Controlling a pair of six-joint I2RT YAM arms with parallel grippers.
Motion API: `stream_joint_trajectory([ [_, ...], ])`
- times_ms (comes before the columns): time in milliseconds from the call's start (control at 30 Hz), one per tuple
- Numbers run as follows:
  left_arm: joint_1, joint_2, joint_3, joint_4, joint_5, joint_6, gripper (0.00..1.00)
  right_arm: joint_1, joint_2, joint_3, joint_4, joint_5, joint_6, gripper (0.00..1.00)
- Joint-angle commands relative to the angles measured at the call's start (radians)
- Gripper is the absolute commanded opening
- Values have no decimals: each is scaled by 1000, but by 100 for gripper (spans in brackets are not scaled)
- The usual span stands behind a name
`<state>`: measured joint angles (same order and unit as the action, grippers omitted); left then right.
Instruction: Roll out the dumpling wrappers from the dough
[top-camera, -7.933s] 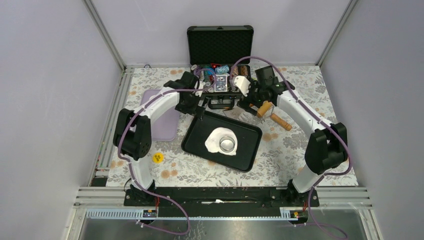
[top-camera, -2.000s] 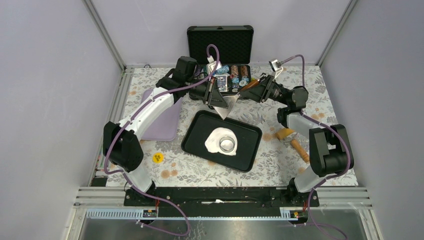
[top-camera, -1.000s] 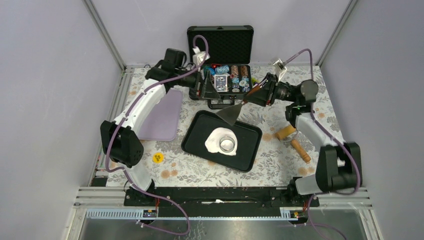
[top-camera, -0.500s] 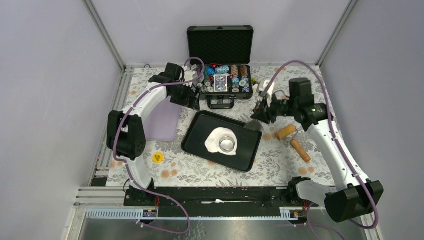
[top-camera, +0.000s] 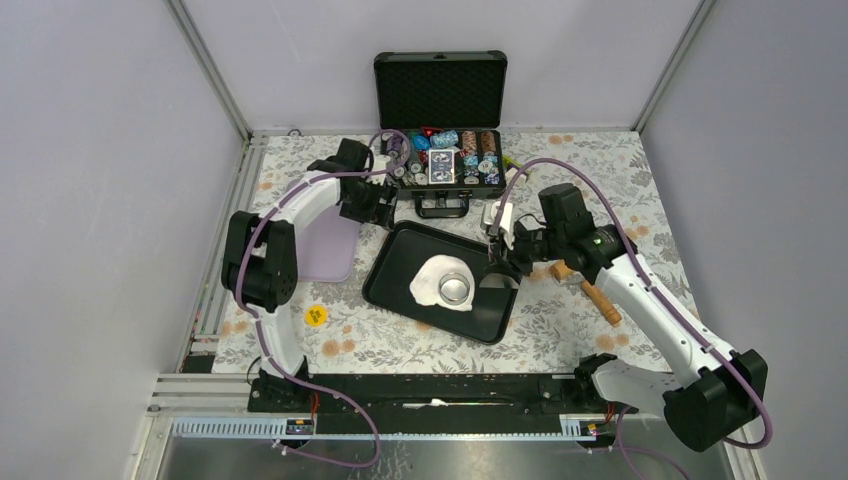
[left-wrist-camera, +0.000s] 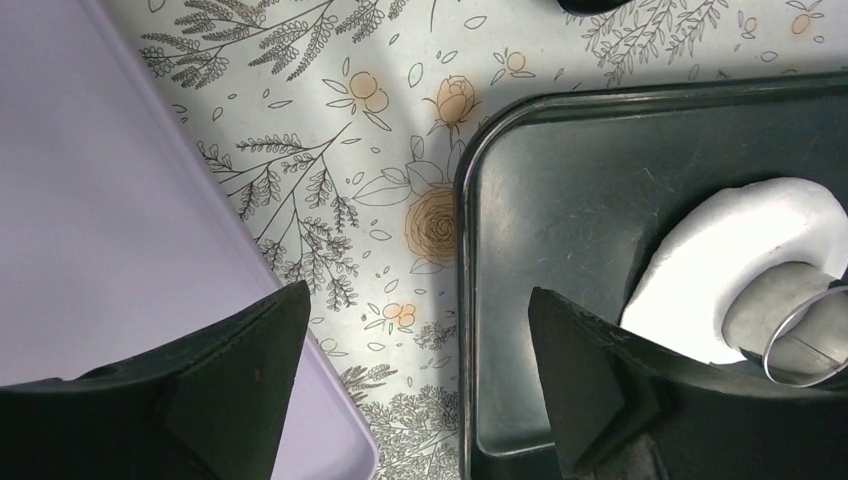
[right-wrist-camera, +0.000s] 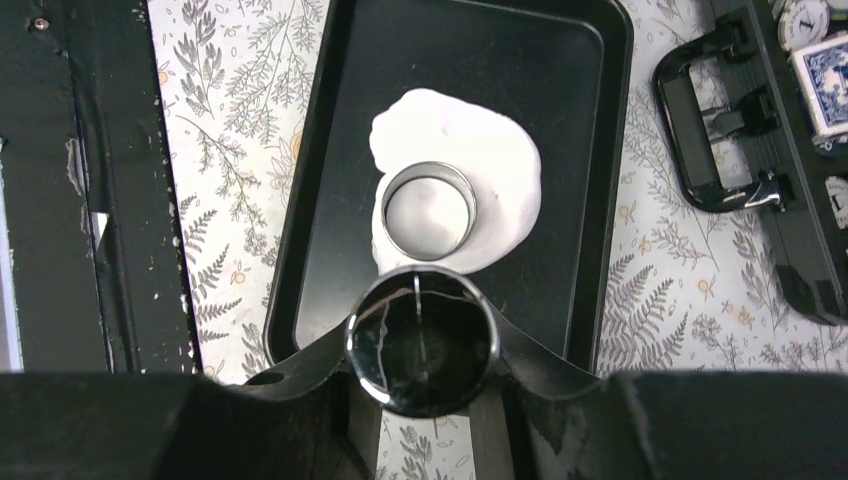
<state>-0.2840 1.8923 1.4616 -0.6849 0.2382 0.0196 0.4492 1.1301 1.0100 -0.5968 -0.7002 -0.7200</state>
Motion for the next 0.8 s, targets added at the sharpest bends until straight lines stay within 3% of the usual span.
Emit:
stream_joint_trajectory([
  [0, -3, 26, -8, 42, 12, -44, 83, 46, 5, -17, 112, 27, 42, 0],
  [767, -70, 124, -4, 56, -15, -87, 65, 98, 59, -151, 320, 70, 128, 0],
])
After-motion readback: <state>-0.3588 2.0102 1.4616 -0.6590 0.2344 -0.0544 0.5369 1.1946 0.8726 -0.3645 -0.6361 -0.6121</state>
